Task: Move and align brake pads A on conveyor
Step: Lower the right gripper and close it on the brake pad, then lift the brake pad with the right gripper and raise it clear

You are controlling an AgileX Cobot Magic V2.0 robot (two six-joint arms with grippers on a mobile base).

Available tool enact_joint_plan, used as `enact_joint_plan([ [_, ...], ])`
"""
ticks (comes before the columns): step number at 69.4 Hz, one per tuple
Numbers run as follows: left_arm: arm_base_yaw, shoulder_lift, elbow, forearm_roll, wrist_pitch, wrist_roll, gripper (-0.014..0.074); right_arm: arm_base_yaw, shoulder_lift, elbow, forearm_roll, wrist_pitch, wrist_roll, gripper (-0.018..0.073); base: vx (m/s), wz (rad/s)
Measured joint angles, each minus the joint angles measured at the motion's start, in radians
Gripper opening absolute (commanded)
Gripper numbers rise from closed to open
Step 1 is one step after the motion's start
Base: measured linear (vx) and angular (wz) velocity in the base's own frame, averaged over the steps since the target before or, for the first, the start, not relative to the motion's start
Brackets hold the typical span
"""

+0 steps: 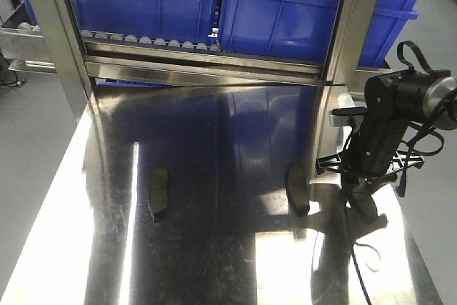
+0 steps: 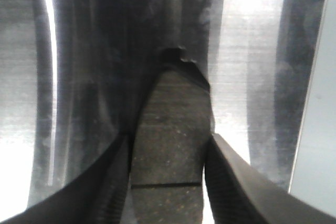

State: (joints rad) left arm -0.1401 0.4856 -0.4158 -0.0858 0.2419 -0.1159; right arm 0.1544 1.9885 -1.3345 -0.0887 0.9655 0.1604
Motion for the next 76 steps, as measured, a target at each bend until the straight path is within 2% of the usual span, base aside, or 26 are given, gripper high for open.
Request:
enact_joint_plan([
  [5,0.000,0.000,0.000,0.000,0.000,0.000,-0.0006,0.000,0.000,-0.001,0.000,0.003,-0.001,-0.0017,0.00,0.00],
  [22,0.000,0.000,0.000,0.000,0.000,0.000,-0.0006,0.000,-0.032,0.008,0.001,0.026,-0.003,-0.0008,0.00,0.00],
  [53,0.000,0.000,0.000,0.000,0.000,0.000,-0.0006,0.000,-0.293,0.012,0.001,0.007,-0.011,-0.0002,0.00,0.00],
  [64,0.000,0.000,0.000,0.000,0.000,0.000,-0.0006,0.000,-0.447,0.091,0.000,-0.067,-0.023,-0.0002,0.00,0.00],
  [76,0.000,0.000,0.000,0.000,0.000,0.000,-0.0006,0.000,-0.684,0.267,0.000,-0.202,-0.045,-0.0002,0.00,0.00],
])
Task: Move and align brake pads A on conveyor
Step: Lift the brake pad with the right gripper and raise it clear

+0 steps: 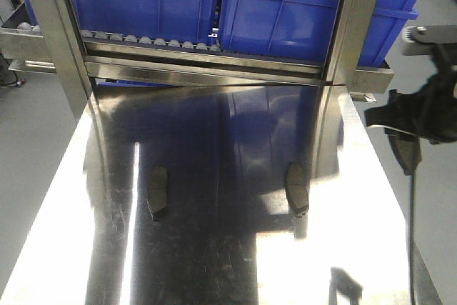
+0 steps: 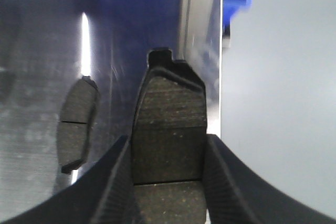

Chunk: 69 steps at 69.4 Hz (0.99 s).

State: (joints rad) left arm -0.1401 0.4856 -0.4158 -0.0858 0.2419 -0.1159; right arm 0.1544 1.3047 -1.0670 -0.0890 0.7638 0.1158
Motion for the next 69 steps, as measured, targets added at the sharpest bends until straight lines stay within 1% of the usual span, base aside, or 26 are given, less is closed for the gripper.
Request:
enact_joint_plan([
  [16,0.000,0.000,0.000,0.000,0.000,0.000,-0.0006,0.000,-0.313,0.225,0.000,-0.163,-0.015,-0.0002,0.00,0.00],
  [23,0.000,0.000,0.000,0.000,0.000,0.000,-0.0006,0.000,-0.443,0.310,0.001,-0.228,-0.040,-0.0002,0.00,0.00],
  [35,0.000,0.000,0.000,0.000,0.000,0.000,-0.0006,0.000,-0.663,0.429,0.002,-0.334,-0.056,-0.0002,0.00,0.00],
  [46,0.000,0.000,0.000,0.000,0.000,0.000,-0.0006,0.000,-0.856,0.507,0.020,-0.400,-0.057,-0.0002,0.00,0.00],
  [56,0.000,0.000,0.000,0.000,0.000,0.000,-0.0006,0.000,-0.956,0.551,0.021,-0.412,-0.057,-0.0002,0.00,0.00],
  [69,0.000,0.000,0.000,0.000,0.000,0.000,-0.0006,0.000,-0.971,0.559,0.020,-0.409,-0.057,-0.0002,0.00,0.00],
])
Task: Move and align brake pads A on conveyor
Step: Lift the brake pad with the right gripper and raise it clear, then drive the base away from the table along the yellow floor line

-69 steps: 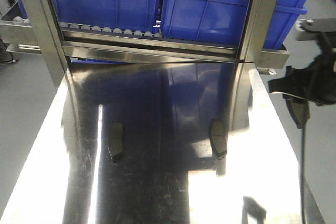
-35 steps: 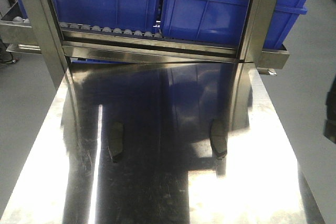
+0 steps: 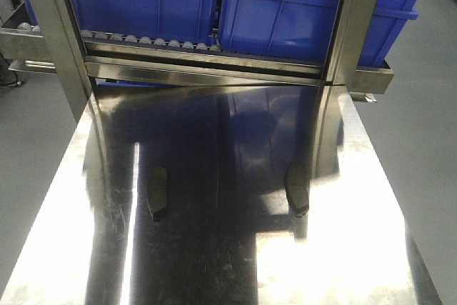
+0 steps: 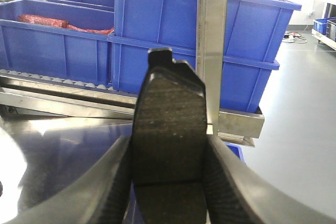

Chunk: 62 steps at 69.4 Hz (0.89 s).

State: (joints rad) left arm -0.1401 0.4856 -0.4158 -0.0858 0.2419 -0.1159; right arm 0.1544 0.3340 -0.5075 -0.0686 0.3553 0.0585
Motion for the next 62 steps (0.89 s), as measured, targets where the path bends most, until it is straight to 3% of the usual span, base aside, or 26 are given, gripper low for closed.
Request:
enact_joint_plan([
  [62,0.000,0.000,0.000,0.000,0.001,0.000,-0.0006,0.000,0.000,0.000,0.000,0.000,0.000,-0.0002,-0.01,0.04],
])
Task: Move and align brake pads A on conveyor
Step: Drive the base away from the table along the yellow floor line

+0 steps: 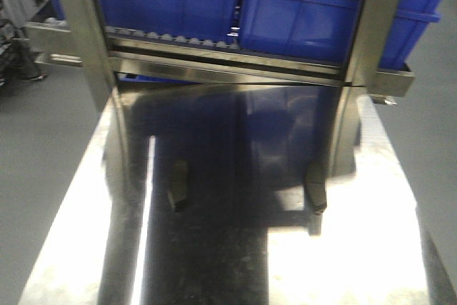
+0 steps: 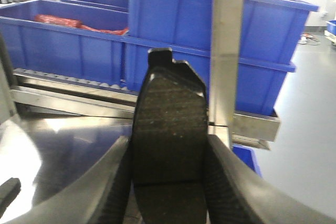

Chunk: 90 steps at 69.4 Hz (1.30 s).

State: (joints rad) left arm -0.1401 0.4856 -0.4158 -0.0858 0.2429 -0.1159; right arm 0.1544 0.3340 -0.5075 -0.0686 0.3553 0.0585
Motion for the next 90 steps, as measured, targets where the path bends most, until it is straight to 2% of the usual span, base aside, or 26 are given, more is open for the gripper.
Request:
enact_joint_plan([
  [90,0.000,0.000,0.000,0.000,0.000,0.000,-0.0006,0.000,0.000,0.000,0.000,0.000,0.000,-0.0002,-0.19,0.76],
])
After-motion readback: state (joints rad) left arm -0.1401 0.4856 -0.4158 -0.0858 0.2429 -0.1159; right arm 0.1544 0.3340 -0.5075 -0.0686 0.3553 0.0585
